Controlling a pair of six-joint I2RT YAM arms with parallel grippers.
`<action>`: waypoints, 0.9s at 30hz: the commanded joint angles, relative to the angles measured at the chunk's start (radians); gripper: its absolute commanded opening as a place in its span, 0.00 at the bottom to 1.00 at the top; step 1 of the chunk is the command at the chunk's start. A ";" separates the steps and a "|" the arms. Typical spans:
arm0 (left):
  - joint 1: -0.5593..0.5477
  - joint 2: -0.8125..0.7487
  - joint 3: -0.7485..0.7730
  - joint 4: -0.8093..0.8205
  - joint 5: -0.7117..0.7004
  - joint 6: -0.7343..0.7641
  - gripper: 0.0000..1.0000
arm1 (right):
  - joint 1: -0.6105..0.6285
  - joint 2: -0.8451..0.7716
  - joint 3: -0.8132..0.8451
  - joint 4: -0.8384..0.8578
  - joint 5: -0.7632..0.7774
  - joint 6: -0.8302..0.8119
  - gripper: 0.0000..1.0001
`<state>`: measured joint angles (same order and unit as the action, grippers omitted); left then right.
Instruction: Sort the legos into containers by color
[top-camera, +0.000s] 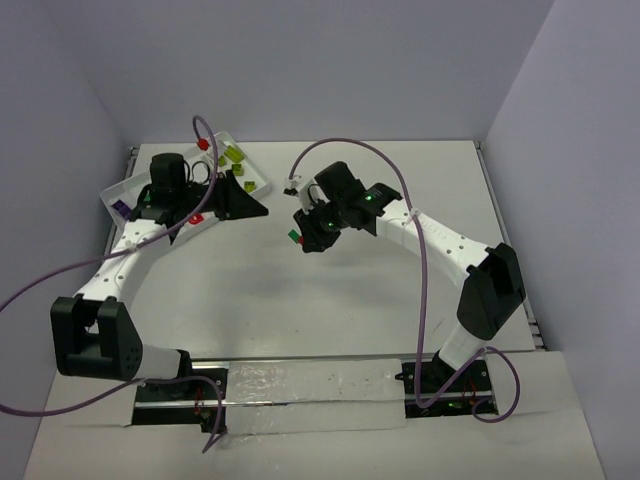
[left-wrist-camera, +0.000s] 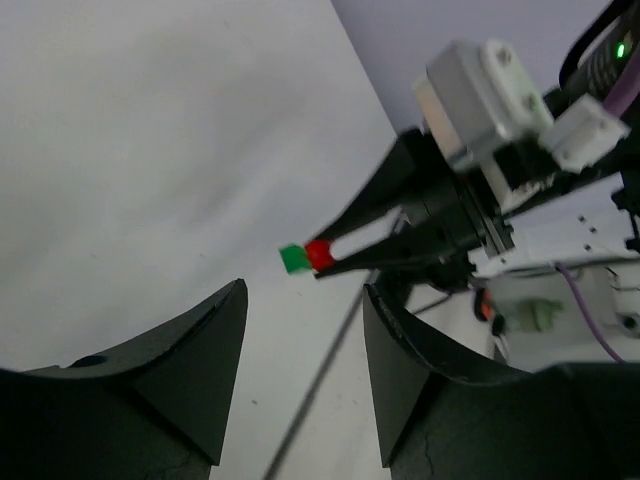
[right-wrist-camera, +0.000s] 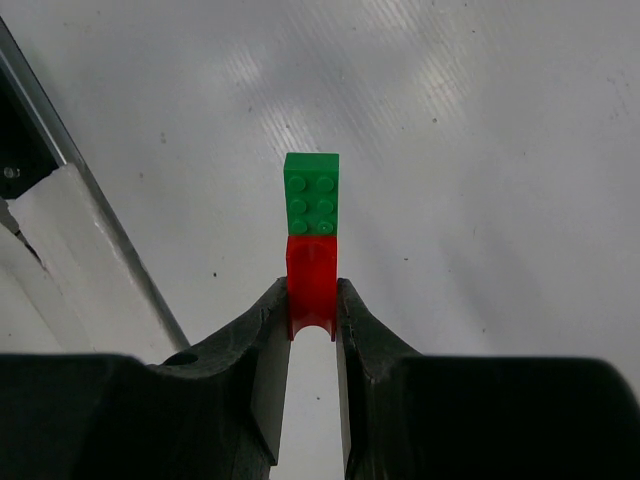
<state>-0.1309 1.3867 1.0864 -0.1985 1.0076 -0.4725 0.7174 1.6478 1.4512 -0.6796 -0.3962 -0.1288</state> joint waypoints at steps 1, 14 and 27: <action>-0.020 -0.014 -0.077 0.103 0.094 -0.152 0.67 | 0.000 -0.045 0.079 0.038 -0.015 0.014 0.00; -0.129 -0.010 -0.079 0.093 0.047 -0.158 0.65 | 0.046 -0.018 0.136 -0.005 0.034 -0.003 0.00; -0.133 0.039 -0.059 0.059 -0.026 -0.149 0.44 | 0.073 -0.022 0.146 -0.018 0.053 -0.006 0.00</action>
<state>-0.2565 1.4077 1.0054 -0.1535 0.9998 -0.6212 0.7753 1.6478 1.5524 -0.6972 -0.3567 -0.1253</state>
